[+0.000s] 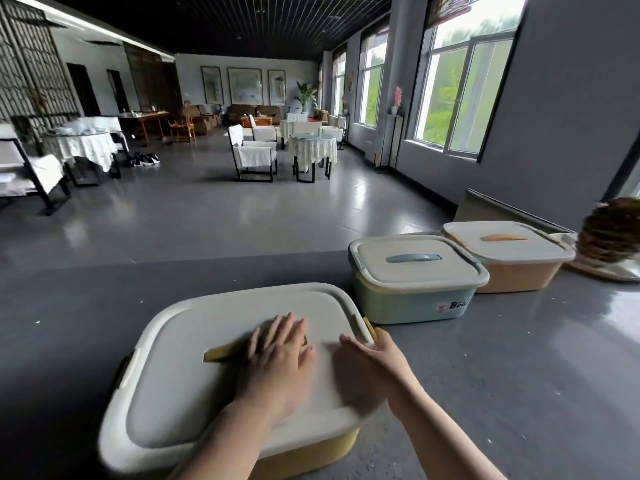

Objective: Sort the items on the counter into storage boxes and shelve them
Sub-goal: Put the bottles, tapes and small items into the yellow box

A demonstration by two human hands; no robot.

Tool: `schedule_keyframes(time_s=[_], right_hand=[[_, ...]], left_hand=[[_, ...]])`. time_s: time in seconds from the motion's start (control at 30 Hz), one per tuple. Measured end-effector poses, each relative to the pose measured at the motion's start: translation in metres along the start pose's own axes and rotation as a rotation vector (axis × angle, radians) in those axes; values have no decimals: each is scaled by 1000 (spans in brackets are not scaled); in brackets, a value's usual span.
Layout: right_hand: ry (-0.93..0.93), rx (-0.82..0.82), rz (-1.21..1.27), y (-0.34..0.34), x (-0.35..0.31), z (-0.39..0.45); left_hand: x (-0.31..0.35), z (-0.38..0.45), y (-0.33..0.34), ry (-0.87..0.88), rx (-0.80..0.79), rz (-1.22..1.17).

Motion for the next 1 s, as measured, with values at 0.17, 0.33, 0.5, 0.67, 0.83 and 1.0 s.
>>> schedule_keyframes(time_s=[0.17, 0.33, 0.5, 0.67, 0.83, 1.0], right_hand=[[-105, 29, 210, -3, 0, -3], [-289, 78, 183, -9, -12, -10], [-279, 139, 4, -18, -22, -15], [-273, 191, -462, -17, -47, -26], [-452, -8, -1059, 68, -73, -28], [-593, -198, -1169, 146, -85, -20]], left_hand=[[0, 0, -2, -4, -2, -16], [1, 0, -1, -7, -17, -34], [0, 0, 0, -5, -11, -26], [0, 0, -3, 9, 30, -35], [-36, -21, -30, -134, 212, -244], [-116, -67, -50, -401, 254, -84]])
Point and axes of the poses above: each hand's wrist, its own z-axis towards the middle knuckle, its own y-axis out of the palm, x = y × z, the point moved 9 cm from there along z, towards the middle knuckle, and after that the axes turned 12 degrees about -x, right-handed, at the moved point
